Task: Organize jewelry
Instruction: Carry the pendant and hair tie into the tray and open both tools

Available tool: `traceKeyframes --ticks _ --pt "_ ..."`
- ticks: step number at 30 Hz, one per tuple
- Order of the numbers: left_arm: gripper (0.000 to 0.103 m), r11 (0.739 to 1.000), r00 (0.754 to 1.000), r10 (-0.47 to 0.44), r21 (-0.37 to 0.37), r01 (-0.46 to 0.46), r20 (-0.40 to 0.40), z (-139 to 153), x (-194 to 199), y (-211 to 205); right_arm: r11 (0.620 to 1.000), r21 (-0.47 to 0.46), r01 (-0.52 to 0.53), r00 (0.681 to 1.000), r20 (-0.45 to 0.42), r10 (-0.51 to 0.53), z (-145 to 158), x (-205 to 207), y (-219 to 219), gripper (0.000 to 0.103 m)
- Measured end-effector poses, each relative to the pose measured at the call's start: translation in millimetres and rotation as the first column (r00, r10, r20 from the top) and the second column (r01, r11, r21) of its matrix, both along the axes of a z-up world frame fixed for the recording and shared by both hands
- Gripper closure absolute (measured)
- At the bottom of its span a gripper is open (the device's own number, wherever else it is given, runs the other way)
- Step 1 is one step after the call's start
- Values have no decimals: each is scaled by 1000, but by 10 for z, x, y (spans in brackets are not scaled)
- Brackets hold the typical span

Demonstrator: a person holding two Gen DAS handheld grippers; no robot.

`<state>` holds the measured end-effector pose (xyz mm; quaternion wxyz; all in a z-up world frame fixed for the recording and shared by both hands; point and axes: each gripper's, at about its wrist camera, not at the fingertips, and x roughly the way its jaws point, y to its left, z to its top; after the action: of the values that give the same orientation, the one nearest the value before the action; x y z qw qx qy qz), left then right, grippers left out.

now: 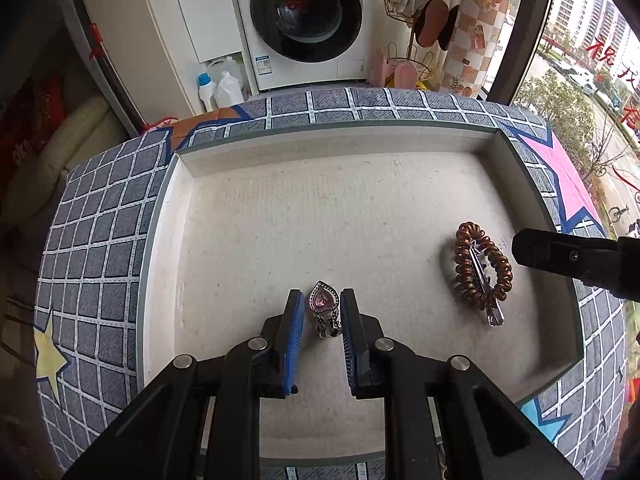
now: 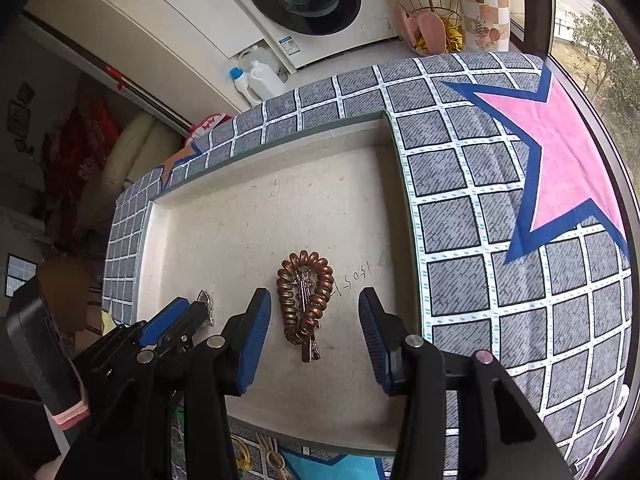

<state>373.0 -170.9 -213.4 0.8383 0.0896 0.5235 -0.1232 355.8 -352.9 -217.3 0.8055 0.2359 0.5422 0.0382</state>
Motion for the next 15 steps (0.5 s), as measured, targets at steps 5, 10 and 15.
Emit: traceKeyframes --ticks 5,10,15 --pt "0 999 997 20 -47 -17 71 241 -79 49 1000 20 13 1000 24 -13 132 -94 -36 50" --pt "0 999 996 12 -41 -8 93 399 -184 101 999 43 19 999 40 -21 246 -238 0 43" --pt "0 997 995 4 -78 3 97 525 -385 268 998 54 10 999 52 -13 321 -410 96 30"
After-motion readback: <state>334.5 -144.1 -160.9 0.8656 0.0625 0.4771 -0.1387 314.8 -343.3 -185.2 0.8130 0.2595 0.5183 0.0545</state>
